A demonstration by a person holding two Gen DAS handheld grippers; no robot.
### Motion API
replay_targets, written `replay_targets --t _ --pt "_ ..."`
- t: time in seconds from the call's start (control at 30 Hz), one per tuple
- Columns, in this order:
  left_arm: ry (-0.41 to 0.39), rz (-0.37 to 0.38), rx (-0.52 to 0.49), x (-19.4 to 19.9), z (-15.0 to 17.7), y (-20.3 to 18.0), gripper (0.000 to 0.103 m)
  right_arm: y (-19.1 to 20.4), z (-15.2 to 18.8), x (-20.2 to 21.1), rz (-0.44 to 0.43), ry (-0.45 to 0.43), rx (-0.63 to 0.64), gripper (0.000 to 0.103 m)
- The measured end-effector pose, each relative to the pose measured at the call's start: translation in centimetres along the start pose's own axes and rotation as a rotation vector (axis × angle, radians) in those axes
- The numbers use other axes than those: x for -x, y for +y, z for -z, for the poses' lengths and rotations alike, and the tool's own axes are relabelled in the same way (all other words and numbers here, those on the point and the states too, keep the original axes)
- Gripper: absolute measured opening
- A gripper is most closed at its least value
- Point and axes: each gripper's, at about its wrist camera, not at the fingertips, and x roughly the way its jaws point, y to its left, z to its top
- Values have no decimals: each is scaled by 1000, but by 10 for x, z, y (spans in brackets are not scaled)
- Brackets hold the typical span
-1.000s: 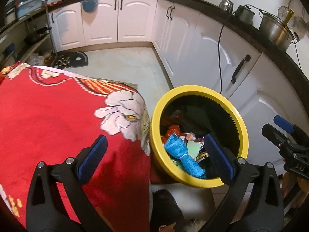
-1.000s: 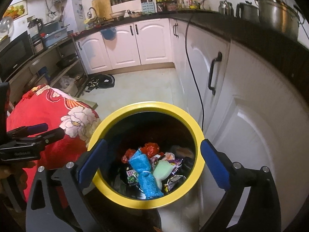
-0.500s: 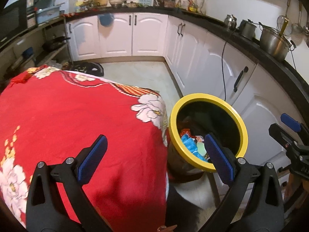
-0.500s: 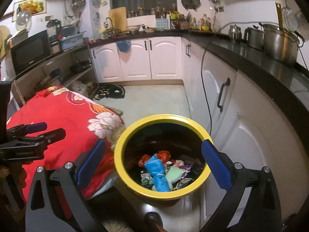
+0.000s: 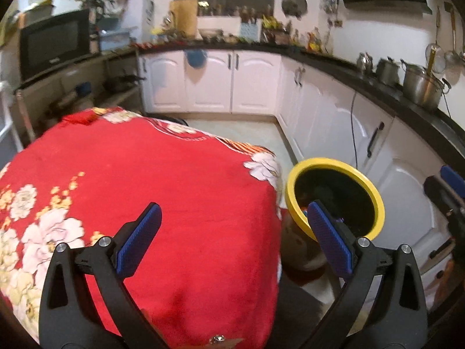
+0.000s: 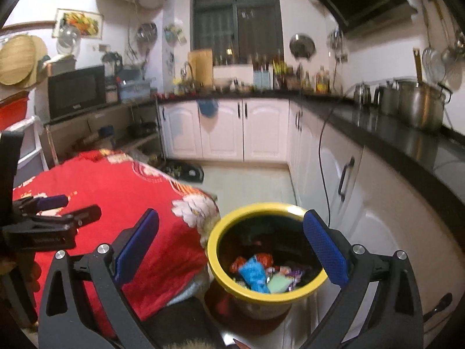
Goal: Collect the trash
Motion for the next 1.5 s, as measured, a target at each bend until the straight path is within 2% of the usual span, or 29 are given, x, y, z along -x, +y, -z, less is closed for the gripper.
replay_targets --t 0.13,0.47,0.73,0.93,1.07,1.23,1.5 --pt "-42 -5 21 15 11 7 92 7 3 14 -8 -62 9 97" --pt "-137 4 11 42 34 5 92 21 19 30 -20 -115 26 97" --pt "-213 -43 15 55 46 8 92 34 27 45 -6 -237 76 97" --pt "-285 -94 32 56 54 16 92 40 37 44 58 -301 69 97" --pt "-276 -104 32 49 61 17 92 48 48 32 55 -277 60 97" --pt "-260 -98 31 38 66 20 92 60 61 12 29 -199 74 97" --pt "-230 -74 47 30 67 24 92 59 63 9 45 -176 57 97"
